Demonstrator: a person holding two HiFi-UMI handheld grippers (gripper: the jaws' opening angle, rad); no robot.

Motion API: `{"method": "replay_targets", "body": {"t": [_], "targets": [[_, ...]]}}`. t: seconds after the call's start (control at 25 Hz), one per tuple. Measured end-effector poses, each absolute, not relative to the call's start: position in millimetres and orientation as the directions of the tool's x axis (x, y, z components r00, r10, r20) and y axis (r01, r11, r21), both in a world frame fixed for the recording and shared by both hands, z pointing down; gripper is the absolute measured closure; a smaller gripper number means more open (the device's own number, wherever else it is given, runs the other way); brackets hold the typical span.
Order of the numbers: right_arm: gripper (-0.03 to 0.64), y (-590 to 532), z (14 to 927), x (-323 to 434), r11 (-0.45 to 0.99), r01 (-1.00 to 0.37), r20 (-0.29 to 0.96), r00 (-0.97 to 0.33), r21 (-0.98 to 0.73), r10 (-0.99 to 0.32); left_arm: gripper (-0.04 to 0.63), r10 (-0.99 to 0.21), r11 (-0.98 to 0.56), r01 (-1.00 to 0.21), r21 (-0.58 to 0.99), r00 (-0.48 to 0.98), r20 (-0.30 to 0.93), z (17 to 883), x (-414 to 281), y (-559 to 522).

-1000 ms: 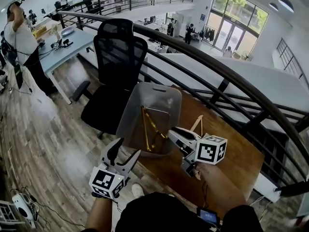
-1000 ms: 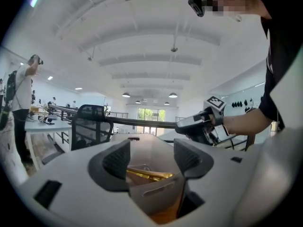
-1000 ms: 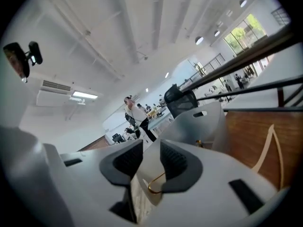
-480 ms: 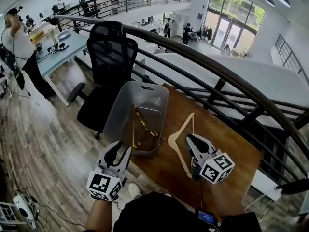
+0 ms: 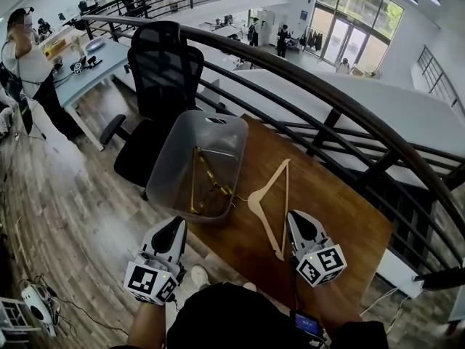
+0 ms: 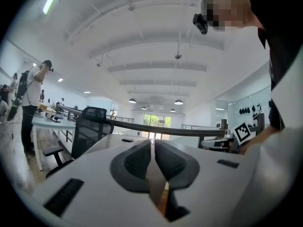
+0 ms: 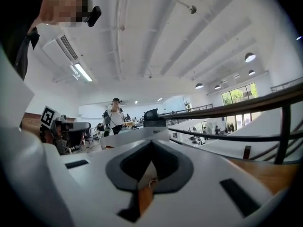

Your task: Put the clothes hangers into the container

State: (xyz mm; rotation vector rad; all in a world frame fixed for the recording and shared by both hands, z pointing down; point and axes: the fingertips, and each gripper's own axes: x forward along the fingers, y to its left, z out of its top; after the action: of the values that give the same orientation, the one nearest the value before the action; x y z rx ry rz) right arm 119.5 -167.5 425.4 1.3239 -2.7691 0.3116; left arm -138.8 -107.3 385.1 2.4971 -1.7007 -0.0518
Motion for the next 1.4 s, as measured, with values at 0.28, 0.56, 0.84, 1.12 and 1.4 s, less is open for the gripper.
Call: {"method": "replay_targets", "body": {"t": [0.28,0.56,0.84,1.12,1.4], "targets": [[0.621,-162.8,441.8,124.2,0.597,-0.792,0.188,-0.611,-0.131,-0.769,0.565,-0.921,-0.38,-0.918,0.112,0.387,0.049,387.4,-131.2,-103.3],[0.62,-158.2,466.4,122.5,0.591,-0.797,0.244,-0.603,-0.126,-0.76,0.571,-0.92,-0.382,-0.917,0.118,0.39,0.049,389.0,-130.9,-99.1],[0.589,-166.6,532.0,112.8,0.619,-0.786,0.424,-0.563,-0.008,-0.71,0.569,-0.923,-0.373,-0.922,0.108,0.381,0.063,389.7,-136.0,-94.3],[0.512,-177.4,619.6,112.7,0.627,-0.775,0.643,-0.444,0.074,-0.624,0.569,-0.927,-0.357,-0.93,0.09,0.364,0.089,392.2,-146.8,-83.7],[0.448,-183.1,680.8,112.5,0.642,-0.761,0.778,-0.345,0.096,-0.525,0.568,-0.931,-0.331,-0.939,0.094,0.341,0.131,405.9,-154.5,-72.2]]}}
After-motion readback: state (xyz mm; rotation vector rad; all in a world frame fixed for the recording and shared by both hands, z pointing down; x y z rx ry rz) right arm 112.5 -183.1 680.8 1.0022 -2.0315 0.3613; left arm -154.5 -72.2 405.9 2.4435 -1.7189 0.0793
